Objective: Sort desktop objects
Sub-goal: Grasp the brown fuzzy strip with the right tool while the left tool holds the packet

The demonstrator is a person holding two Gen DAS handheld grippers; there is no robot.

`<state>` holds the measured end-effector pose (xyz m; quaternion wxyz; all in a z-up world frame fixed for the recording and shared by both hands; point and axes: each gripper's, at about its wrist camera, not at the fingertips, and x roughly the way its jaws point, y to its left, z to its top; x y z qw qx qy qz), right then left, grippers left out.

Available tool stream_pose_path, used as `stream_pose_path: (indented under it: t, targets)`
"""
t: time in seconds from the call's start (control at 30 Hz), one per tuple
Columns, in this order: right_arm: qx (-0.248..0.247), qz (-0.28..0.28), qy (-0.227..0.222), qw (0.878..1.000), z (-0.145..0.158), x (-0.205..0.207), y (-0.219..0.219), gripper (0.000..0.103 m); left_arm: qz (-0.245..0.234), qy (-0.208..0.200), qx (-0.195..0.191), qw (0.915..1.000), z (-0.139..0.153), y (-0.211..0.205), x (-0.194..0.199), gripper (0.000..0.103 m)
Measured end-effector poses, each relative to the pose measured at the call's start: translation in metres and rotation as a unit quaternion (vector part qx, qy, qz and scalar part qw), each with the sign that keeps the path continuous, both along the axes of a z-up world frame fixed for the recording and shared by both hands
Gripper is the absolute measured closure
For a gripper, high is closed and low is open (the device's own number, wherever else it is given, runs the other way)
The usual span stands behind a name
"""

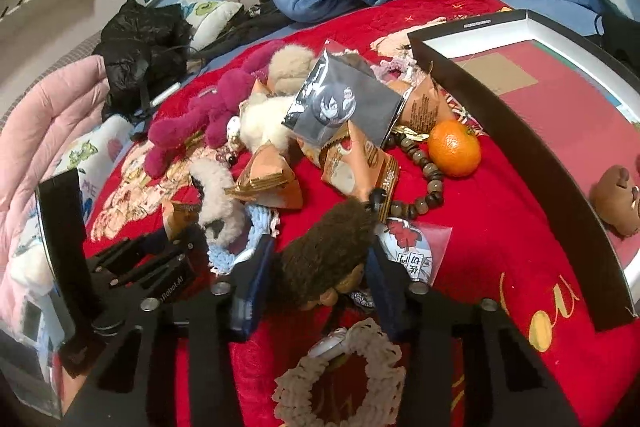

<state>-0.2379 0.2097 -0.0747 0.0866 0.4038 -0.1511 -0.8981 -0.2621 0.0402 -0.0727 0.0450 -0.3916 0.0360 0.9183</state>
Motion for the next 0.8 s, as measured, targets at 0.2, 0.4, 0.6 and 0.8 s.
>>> stream_pose_path:
  t: [0.2, 0.4, 0.6, 0.8]
  targets:
    - [-0.010, 0.006, 0.014, 1.000, 0.008, 0.003, 0.002, 0.070, 0.000, 0.003, 0.014, 0.9999, 0.003, -0.004, 0.007, 0.078]
    - [-0.014, 0.014, 0.030, 0.999, 0.016, 0.008, 0.000, 0.073, -0.002, 0.014, 0.019, 0.9997, 0.008, -0.005, 0.016, 0.078]
    - [-0.013, 0.028, 0.060, 0.998, 0.030, 0.018, -0.005, 0.076, -0.002, 0.024, 0.025, 0.9994, 0.016, -0.007, 0.026, 0.078]
    - [-0.015, 0.029, 0.087, 0.996, 0.043, 0.029, -0.003, 0.078, -0.005, 0.032, 0.029, 0.9990, 0.023, -0.008, 0.037, 0.078]
